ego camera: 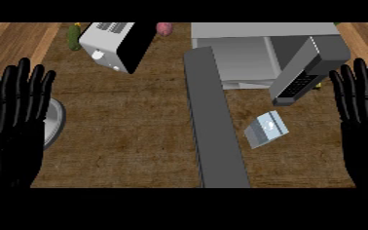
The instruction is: Pick up the milk, place it into the microwave and close the microwave
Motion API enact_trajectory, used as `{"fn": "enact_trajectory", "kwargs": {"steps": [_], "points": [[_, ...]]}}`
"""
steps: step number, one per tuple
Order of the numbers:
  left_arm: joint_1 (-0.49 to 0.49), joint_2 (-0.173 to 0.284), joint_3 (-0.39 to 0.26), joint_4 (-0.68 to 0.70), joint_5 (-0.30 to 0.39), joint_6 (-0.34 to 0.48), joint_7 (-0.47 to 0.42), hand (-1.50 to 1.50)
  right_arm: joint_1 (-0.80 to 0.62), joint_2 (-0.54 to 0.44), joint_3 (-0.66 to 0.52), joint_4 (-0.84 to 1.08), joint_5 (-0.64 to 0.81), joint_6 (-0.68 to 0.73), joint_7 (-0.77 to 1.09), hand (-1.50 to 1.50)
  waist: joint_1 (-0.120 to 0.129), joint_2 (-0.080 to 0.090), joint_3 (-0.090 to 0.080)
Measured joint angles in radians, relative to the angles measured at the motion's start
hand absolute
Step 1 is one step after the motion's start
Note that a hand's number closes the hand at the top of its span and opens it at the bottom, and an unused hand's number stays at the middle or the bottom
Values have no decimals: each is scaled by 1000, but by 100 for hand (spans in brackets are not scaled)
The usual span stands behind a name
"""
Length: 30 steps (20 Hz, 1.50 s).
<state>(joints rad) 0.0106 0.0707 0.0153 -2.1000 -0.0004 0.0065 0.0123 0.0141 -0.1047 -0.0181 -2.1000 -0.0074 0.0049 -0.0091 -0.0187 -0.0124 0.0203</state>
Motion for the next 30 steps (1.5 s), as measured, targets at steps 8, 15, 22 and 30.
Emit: {"fn": "enact_trajectory", "kwargs": {"steps": [8,15,22,30], "points": [[-28,-4,42,73,8,13,8,-150,12,81,171,-1,97,-111,44,-150,22,12,-18],[120,-46,4,33,30,19,-8,-150,39,100,401,-9,86,-248,72,-150,24,11,-20],[281,-56,-36,-38,42,0,-75,-150,84,104,495,-5,159,-355,56,-150,23,10,-20],[442,-68,-123,-97,11,2,-148,-150,143,100,496,54,273,-476,-17,-150,24,10,-21]]}}
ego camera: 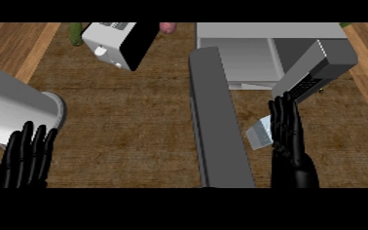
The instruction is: Pick up the milk, place it into the microwave and close the microwave
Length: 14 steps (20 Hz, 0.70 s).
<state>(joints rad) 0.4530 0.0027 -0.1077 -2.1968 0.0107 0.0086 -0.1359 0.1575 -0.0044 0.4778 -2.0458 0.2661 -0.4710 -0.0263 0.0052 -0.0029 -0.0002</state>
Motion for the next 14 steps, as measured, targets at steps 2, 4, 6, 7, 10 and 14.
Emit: {"fn": "enact_trajectory", "kwargs": {"steps": [2,4,6,7,10,14], "points": [[34,5,2,-16,7,-9,-13,-150,-4,1,-17,24,11,-21,-17,-150,1,0,0],[45,10,9,-14,19,-17,-19,-150,-8,0,-44,57,0,-29,-49,-150,0,-1,0],[57,7,11,15,21,-25,-60,-150,-17,-2,-57,64,7,-46,-44,-150,-1,-3,0],[74,5,7,12,24,-32,-73,-150,-18,-3,-72,80,-4,-47,-62,-150,-1,-4,-1],[96,14,18,12,31,-46,-94,-150,-31,-6,-111,119,-37,-47,-86,-150,-2,-7,-1],[117,14,5,3,22,-45,-107,-150,-20,-1,-146,177,-87,-52,-154,-150,-2,-8,-4]]}}
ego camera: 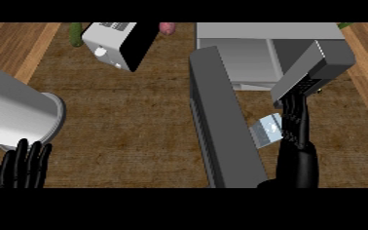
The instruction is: Pick up the milk, place it into the microwave and close the microwave
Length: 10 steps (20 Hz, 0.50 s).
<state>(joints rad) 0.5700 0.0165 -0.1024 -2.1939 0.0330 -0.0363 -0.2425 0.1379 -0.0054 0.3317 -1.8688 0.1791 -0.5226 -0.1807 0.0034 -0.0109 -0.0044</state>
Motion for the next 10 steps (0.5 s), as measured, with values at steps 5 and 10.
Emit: {"fn": "enact_trajectory", "kwargs": {"steps": [5,10], "points": [[29,-4,-20,-5,-4,0,-26,-150,-2,-13,-69,73,-33,4,-60,-150,1,1,0],[42,8,1,-12,11,-13,-31,-150,18,-37,-132,149,-74,28,-137,-150,0,4,2]]}}
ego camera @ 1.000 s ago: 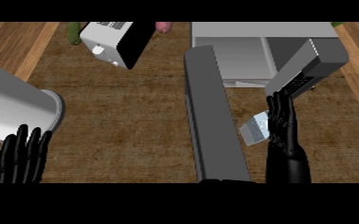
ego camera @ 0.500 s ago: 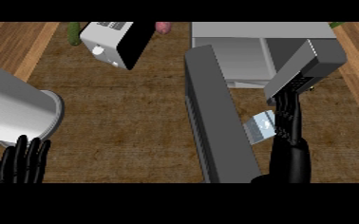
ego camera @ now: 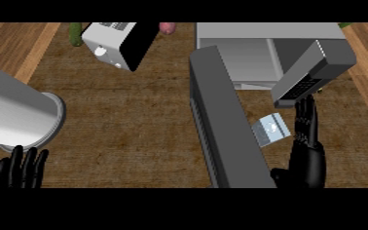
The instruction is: Pick up the milk, place it into the microwave and close the microwave
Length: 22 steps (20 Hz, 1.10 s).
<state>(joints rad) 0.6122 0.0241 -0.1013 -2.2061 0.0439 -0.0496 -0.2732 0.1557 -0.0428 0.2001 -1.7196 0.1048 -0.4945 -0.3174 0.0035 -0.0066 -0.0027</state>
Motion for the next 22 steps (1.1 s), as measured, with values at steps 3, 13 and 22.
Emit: {"fn": "enact_trajectory", "kwargs": {"steps": [3,13,22], "points": [[17,-7,-28,14,-25,4,-28,-150,-6,-20,-53,72,-36,31,-47,-150,1,2,1],[49,-16,-53,5,-31,9,-46,-150,-41,-57,-153,315,-106,150,-192,-150,3,6,3],[72,0,-22,-12,6,-15,-54,-150,-123,-63,-225,517,-115,182,-276,-150,4,6,3]]}}
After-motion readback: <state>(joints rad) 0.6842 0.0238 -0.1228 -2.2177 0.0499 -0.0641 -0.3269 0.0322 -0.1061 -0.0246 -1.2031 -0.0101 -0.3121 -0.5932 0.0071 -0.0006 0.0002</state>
